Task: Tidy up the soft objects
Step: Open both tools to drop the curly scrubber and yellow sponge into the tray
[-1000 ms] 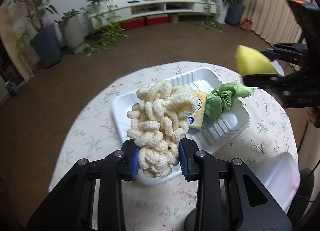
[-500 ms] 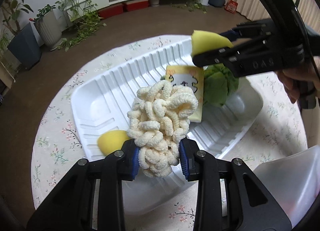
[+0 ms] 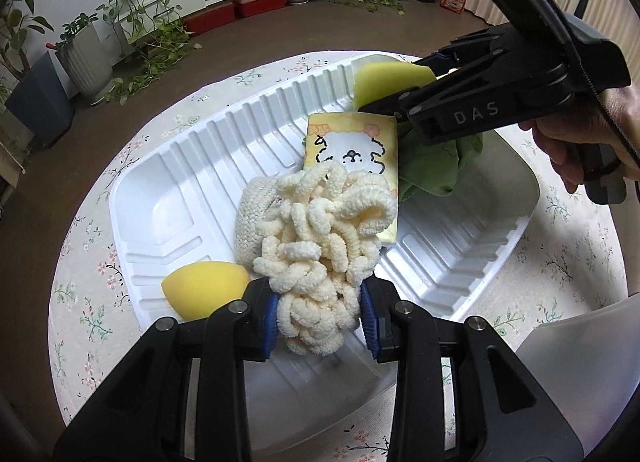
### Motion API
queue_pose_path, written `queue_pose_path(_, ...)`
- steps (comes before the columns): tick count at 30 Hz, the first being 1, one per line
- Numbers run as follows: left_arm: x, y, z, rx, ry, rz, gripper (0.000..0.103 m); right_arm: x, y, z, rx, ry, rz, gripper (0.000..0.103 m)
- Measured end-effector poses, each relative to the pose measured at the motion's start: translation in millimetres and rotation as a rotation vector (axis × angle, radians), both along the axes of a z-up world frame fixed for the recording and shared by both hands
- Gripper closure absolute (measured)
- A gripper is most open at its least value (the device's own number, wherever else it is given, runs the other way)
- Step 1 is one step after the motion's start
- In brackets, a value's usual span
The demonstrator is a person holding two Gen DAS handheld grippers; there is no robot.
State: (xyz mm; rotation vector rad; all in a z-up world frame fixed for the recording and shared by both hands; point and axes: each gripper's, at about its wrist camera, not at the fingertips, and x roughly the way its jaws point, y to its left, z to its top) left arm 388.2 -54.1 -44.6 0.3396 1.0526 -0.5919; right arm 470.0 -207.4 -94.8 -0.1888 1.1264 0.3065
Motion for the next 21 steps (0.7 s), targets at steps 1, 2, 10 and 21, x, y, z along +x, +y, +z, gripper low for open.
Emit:
queue_pose_path(1,0.0,0.3,-0.4,0.0,-0.001,0.0,0.07,-0.2,0.4,-1.7,-0.004,0.004,0.002,0.038)
queue_pose_path(2,0.0,0.5,-0.6,-0.001,-0.002,0.0,0.069,-0.4,0.7,-3.4,-0.007,0.01,0.006,0.038)
queue_pose_path(10,-1.4,4.0,1.3,-0.007,-0.017,0.009,0.054,-1.8,3.4,-3.2,-0.031,0.001,0.008,0.034)
queue_pose_path(21,2.4,13.2,5.0,-0.051,-0.008,0.051,0.0,-8.6,3.4,2.9,-0.019,0.01,0.006,0.0)
